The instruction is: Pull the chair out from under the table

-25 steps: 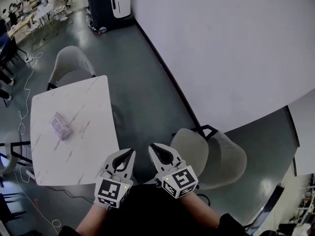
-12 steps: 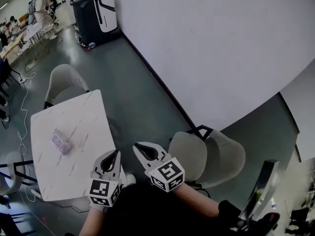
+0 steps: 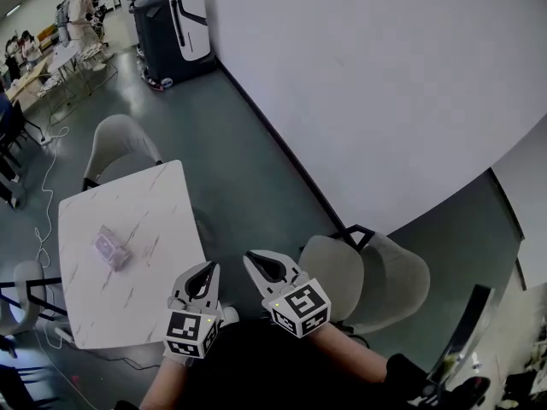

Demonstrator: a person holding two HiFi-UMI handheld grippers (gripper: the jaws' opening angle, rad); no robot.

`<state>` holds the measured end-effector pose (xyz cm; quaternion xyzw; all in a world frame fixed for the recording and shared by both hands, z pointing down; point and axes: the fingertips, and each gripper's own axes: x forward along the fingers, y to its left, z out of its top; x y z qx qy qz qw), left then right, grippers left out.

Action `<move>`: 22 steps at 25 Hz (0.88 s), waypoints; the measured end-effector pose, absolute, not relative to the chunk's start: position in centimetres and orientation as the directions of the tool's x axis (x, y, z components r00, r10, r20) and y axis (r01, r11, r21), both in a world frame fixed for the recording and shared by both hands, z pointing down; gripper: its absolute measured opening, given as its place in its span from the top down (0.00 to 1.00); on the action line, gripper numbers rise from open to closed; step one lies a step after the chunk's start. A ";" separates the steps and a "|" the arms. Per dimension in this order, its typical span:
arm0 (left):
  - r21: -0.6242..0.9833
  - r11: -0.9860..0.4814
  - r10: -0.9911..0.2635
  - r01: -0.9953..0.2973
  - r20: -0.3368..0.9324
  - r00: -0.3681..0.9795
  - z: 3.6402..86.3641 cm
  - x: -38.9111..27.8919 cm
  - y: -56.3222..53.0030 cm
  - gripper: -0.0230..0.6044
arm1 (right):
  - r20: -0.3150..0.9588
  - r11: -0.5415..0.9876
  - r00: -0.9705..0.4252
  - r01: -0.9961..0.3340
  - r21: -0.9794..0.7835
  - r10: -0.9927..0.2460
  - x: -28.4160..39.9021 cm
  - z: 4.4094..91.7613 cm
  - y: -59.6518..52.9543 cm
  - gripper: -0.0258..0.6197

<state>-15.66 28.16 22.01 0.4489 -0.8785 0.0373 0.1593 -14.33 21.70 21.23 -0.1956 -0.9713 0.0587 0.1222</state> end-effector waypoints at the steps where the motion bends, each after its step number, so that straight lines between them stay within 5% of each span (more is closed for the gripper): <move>1: 0.077 0.601 -0.772 -0.795 0.315 -0.553 22.1 -15.8 28.2 0.95 | 0.222 0.917 -0.891 0.369 -0.152 0.396 -14.3 21.3 21.7 0.94; 22: 0.124 0.601 -0.771 -0.789 0.350 -0.532 24.4 -16.9 28.8 0.95 | 0.246 0.912 -0.881 0.366 -0.187 0.404 -15.4 23.1 21.3 0.94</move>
